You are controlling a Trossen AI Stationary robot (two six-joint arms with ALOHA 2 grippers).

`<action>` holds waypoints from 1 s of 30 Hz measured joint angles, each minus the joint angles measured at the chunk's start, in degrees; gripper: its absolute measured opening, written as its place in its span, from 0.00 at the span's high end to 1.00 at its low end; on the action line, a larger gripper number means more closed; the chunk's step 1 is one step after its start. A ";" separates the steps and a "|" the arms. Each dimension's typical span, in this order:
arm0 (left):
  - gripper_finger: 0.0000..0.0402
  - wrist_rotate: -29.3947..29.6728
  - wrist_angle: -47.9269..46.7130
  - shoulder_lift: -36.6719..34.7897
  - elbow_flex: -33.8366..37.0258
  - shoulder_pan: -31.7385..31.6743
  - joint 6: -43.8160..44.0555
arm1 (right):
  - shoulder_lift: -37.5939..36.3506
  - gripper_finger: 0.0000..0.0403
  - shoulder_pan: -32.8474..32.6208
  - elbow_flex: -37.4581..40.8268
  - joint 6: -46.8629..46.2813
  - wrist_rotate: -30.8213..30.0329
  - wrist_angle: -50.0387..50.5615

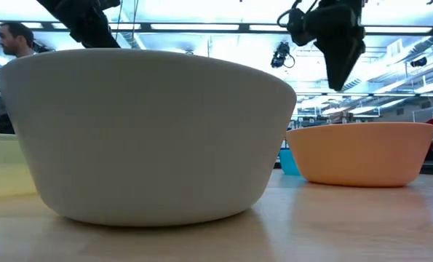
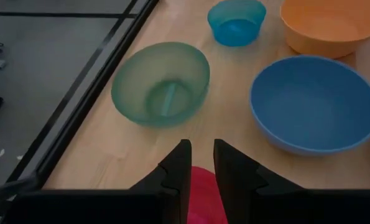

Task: Nest bowls inside each other
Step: Stack the orange bowl on top of the green bowl

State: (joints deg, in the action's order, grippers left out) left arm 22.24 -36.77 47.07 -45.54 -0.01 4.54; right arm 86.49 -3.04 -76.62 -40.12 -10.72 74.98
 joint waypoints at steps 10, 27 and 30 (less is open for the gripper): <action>0.81 0.02 0.35 0.22 0.02 0.00 0.13 | 2.91 0.59 -4.10 4.47 -8.54 0.91 4.51; 0.81 1.07 3.24 1.15 0.02 0.00 -0.63 | 3.60 0.59 -4.99 21.97 -11.36 3.47 -19.19; 0.81 1.58 3.66 1.74 0.04 0.00 -1.27 | 3.60 0.63 -4.62 23.43 -11.29 3.62 -21.89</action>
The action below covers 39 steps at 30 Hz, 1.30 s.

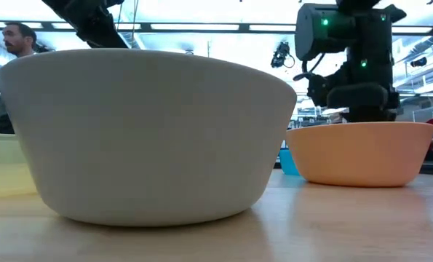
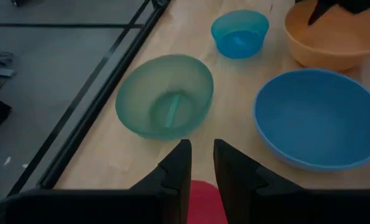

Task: Nest bowls inside each other
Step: Stack the orange bowl on top of the green bowl

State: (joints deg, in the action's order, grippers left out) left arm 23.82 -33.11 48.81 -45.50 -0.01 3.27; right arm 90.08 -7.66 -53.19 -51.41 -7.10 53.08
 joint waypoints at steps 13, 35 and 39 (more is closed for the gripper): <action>0.81 0.58 4.21 3.34 0.00 0.00 -1.35 | -3.50 0.99 1.59 -1.22 3.09 4.47 0.31; 0.81 2.27 6.78 4.01 -0.02 0.00 -1.39 | -7.37 1.00 12.18 -18.93 21.20 -10.80 -13.93; 0.81 3.82 6.86 4.01 -0.02 0.00 -1.24 | -4.73 1.00 15.82 -18.91 23.08 -9.88 -17.94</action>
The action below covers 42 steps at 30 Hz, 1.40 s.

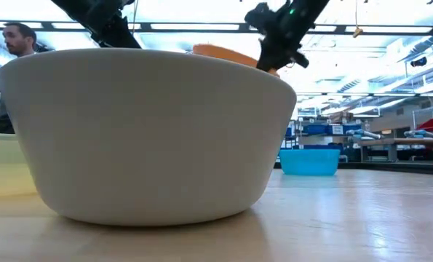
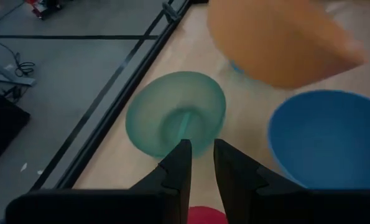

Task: Nest bowls inside each other
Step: Stack the orange bowl on top of the green bowl

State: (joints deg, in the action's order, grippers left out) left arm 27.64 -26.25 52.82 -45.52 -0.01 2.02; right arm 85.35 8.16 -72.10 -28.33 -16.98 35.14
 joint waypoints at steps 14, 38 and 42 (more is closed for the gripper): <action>0.81 2.56 9.79 -0.04 -0.02 0.00 -2.00 | 12.07 1.00 7.29 0.02 3.36 4.32 -7.68; 0.81 2.75 13.65 -0.04 -0.02 0.00 -3.74 | 12.95 1.00 19.01 -0.13 4.41 11.16 -22.75; 0.81 2.75 14.25 -0.04 -0.02 0.00 -3.76 | 12.97 1.00 20.31 -0.13 4.39 11.18 -22.69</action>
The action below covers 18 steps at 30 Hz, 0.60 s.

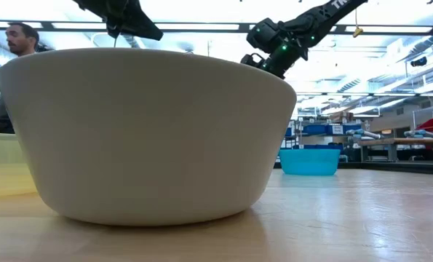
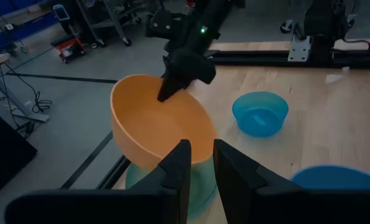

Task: Nest bowls inside each other
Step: Stack the orange bowl on top of the green bowl

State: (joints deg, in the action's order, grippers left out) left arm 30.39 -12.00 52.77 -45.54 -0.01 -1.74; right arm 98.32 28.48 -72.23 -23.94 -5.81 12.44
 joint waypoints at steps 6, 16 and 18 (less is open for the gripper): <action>0.81 0.04 0.54 0.00 0.00 0.00 -0.84 | 0.02 1.00 -0.27 0.00 0.04 -0.14 0.09; 0.81 0.04 0.07 0.00 0.00 -0.01 -0.83 | 4.87 0.97 -2.35 -0.07 -0.02 -1.99 -2.03; 0.81 0.07 -0.10 0.00 0.00 -0.02 -0.83 | 6.10 0.95 -2.52 -0.07 0.02 -1.92 -2.69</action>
State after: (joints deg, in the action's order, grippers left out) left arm 30.46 -12.10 52.77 -45.54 -0.03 -2.57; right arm 104.43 25.96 -72.29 -23.93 -7.73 9.75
